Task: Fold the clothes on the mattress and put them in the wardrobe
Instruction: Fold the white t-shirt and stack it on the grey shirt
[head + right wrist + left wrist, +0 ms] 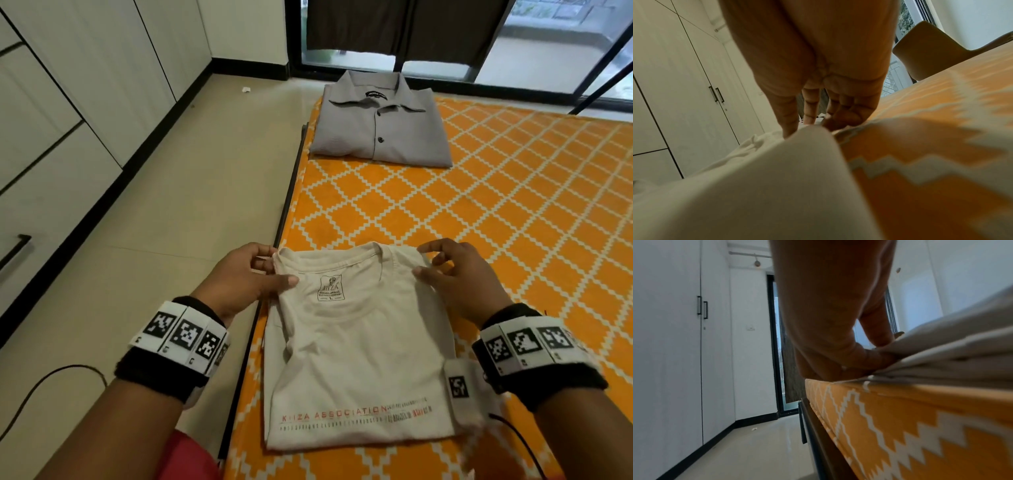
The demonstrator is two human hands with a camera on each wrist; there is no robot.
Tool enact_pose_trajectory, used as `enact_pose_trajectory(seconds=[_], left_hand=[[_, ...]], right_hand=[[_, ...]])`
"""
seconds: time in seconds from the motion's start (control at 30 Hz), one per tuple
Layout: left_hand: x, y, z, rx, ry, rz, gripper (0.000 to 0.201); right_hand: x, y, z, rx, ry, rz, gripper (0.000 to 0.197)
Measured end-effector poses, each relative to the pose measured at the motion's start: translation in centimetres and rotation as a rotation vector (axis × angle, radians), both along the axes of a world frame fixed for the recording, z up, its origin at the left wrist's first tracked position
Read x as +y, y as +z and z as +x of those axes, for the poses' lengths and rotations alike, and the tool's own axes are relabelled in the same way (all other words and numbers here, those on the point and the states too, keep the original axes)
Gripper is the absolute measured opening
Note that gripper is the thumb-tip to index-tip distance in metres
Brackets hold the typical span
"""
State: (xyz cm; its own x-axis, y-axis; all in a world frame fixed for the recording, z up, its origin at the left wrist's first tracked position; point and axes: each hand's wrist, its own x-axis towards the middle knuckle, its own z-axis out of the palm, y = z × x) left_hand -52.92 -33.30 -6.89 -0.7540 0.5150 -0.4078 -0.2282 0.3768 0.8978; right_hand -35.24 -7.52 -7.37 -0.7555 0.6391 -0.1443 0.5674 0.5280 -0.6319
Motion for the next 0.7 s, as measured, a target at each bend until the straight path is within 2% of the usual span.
enact_pose_trajectory(seconds=[0.1,0.23,0.3,0.4,0.5,0.6,0.7], left_hand=[[0.2,-0.2,-0.1,0.094,-0.015,-0.033,0.019],[0.6,-0.2,-0.9,0.12,0.031,0.03,0.007],[0.8,-0.5,-1.1,0.172,0.057,0.034,0.011],[1.3,-0.9,-0.8,0.244,0.124,0.02,0.027],[1.5,-0.2,-0.6,0.253,0.188,0.036,0.042],[1.2,0.6,-0.9,0.232,0.131,0.0,0.043],[1.0,1.1,-0.5,0.188,0.026,-0.065,0.046]], right_hand=[[-0.2,0.0,-0.3,0.004,0.009,0.052,0.007],[0.0,0.4,-0.2,0.086,-0.063,-0.054,0.013],[0.0,0.4,-0.1,0.068,-0.084,-0.06,0.011],[0.0,0.2,0.0,0.01,-0.121,0.023,0.006],[0.0,0.6,-0.1,0.124,-0.127,0.159,0.007],[-0.5,1.0,-0.3,0.227,0.016,0.201,0.011],[-1.2,1.0,-0.5,0.249,0.185,0.111,0.017]])
